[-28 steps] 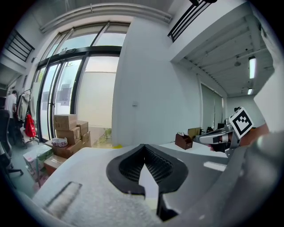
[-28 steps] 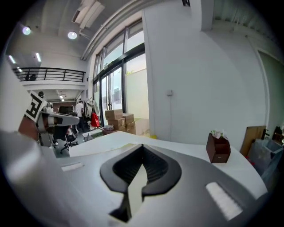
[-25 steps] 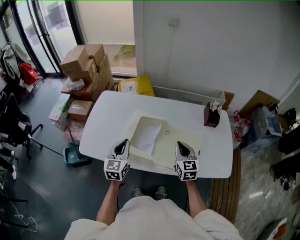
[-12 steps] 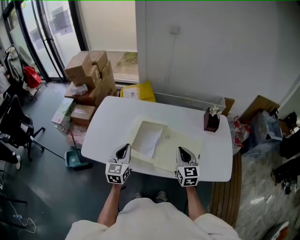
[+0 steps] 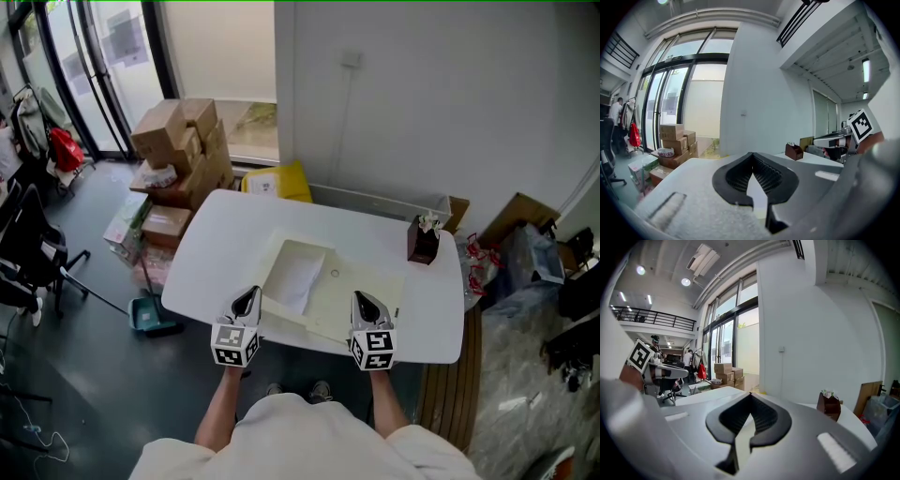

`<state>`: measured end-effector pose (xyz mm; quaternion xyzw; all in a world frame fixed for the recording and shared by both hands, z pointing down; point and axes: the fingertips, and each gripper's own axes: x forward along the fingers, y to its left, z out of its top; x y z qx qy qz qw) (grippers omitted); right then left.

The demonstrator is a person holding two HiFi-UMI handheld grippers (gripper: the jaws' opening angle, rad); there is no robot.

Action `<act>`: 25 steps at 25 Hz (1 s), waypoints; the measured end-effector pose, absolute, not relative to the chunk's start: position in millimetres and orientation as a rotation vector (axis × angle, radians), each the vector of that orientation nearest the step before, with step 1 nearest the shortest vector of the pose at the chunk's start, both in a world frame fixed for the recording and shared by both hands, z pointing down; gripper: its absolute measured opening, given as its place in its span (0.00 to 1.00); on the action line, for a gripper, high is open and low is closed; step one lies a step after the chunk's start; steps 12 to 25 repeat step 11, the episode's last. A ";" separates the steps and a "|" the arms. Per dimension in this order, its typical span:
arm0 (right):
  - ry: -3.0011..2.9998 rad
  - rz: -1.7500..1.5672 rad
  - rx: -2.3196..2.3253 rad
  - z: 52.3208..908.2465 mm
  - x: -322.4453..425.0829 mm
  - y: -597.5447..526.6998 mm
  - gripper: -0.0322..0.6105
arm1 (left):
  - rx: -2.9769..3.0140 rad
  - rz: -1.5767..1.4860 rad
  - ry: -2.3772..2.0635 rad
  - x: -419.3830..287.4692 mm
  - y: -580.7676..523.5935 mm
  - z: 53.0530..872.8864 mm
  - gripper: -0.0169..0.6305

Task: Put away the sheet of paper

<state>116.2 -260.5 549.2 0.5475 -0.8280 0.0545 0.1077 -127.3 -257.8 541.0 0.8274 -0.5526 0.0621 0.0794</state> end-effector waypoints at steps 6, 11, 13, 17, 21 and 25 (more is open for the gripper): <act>-2.436 0.170 1.602 553.5 115.4 -261.4 0.05 | 2.479 0.192 -1.645 -122.0 -258.8 542.8 0.03; -2.432 0.174 1.595 556.1 115.6 -264.9 0.05 | 2.474 0.193 -1.644 -120.5 -263.2 545.2 0.03; -2.432 0.174 1.595 556.1 115.6 -264.9 0.05 | 2.474 0.193 -1.644 -120.5 -263.2 545.2 0.03; -2.432 0.174 1.595 556.1 115.6 -264.9 0.05 | 2.474 0.193 -1.644 -120.5 -263.2 545.2 0.03; -2.432 0.174 1.595 556.1 115.6 -264.9 0.05 | 2.474 0.193 -1.644 -120.5 -263.2 545.2 0.03; -2.432 0.174 1.595 556.1 115.6 -264.9 0.05 | 2.474 0.193 -1.644 -120.5 -263.2 545.2 0.03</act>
